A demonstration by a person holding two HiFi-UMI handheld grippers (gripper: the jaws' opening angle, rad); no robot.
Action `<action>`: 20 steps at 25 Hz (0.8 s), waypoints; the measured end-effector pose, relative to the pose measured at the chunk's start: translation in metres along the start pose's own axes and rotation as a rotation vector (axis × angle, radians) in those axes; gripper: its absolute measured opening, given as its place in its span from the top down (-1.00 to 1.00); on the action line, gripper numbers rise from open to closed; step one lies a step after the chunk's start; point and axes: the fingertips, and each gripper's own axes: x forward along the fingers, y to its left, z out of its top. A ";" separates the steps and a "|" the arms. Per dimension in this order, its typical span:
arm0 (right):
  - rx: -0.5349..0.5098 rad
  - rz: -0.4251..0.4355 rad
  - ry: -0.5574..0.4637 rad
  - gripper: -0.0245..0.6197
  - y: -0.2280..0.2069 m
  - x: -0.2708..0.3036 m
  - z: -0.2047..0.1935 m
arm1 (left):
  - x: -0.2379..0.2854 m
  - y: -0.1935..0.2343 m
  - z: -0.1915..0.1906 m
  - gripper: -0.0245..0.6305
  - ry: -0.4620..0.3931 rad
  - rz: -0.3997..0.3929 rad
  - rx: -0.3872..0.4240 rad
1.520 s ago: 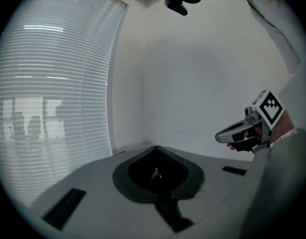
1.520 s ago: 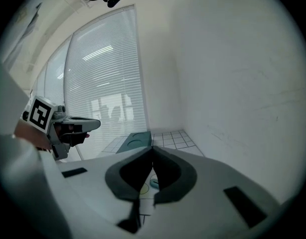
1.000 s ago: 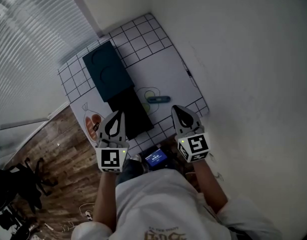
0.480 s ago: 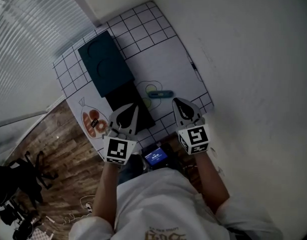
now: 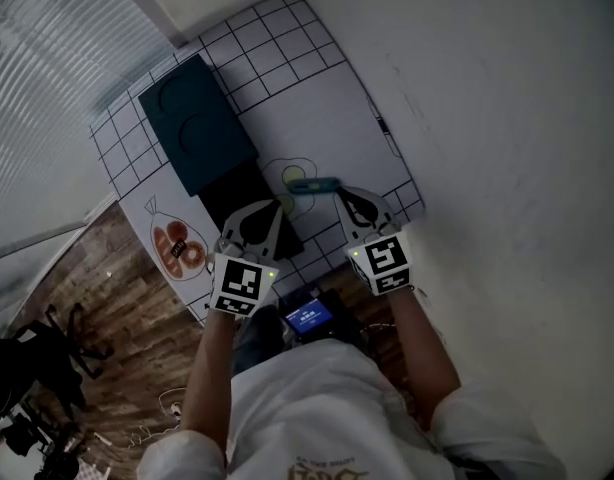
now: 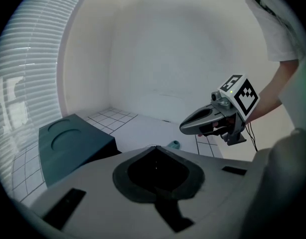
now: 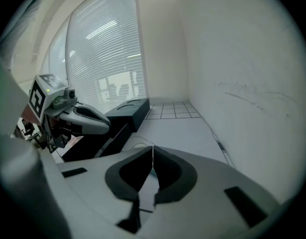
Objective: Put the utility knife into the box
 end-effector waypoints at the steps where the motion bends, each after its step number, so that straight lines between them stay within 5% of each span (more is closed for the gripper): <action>1: -0.013 0.012 0.010 0.90 0.000 0.002 0.000 | 0.004 -0.002 -0.002 0.90 0.008 -0.010 0.004; 8: -0.137 0.088 0.057 0.78 0.003 0.019 -0.006 | 0.021 -0.013 -0.007 0.89 0.074 -0.086 -0.003; 14: -0.287 0.235 0.218 0.34 0.020 0.037 -0.032 | 0.029 -0.013 -0.012 0.89 0.126 -0.106 -0.010; 20: -0.399 0.280 0.235 0.20 0.020 0.048 -0.031 | 0.025 -0.018 -0.004 0.89 0.112 -0.157 -0.067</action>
